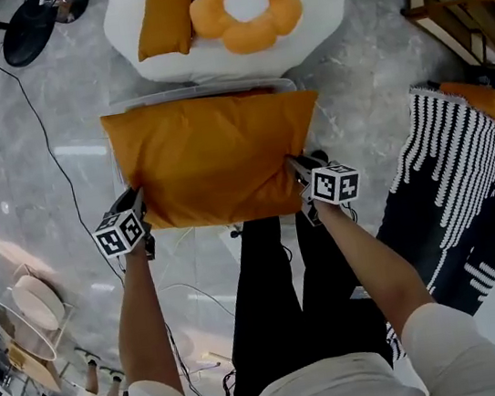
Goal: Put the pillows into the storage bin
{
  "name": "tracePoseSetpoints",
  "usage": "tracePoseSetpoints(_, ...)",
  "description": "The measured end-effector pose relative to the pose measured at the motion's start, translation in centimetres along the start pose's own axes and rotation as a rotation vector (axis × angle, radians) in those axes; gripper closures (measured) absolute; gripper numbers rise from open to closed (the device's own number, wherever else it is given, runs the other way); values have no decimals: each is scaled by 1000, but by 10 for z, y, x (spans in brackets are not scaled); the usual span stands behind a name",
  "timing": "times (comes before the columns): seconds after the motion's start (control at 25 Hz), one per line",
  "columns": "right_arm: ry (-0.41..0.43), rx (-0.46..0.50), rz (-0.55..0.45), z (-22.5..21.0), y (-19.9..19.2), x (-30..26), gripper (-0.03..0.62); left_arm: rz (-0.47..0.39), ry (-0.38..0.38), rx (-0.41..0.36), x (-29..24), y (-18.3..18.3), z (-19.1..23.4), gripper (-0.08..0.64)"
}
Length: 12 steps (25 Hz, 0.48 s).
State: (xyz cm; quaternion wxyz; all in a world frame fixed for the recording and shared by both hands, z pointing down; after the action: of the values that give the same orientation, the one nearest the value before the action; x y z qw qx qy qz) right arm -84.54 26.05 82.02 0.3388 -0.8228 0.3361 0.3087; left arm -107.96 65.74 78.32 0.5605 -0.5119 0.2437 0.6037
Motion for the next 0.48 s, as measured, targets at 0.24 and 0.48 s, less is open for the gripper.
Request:
tracePoseSetpoints(0.24,-9,21,34,0,-6,-23,416,-90,45,-16,-12,-19,6,416)
tracePoseSetpoints(0.48,87,135,-136,43,21,-3,439,-196,-137,-52,-1,-32,-44,454)
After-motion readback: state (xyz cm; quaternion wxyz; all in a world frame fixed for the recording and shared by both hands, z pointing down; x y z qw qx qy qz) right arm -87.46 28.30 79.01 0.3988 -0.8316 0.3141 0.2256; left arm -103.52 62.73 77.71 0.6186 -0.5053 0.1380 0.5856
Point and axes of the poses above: the fingertips, and each gripper's own axes: x backward along the fingers, z to its left, y out of its top, the point moved 7 cm from there along x, backward along the fingers, and after that the axes turned 10 degrees about x, right-handed, at the moved point
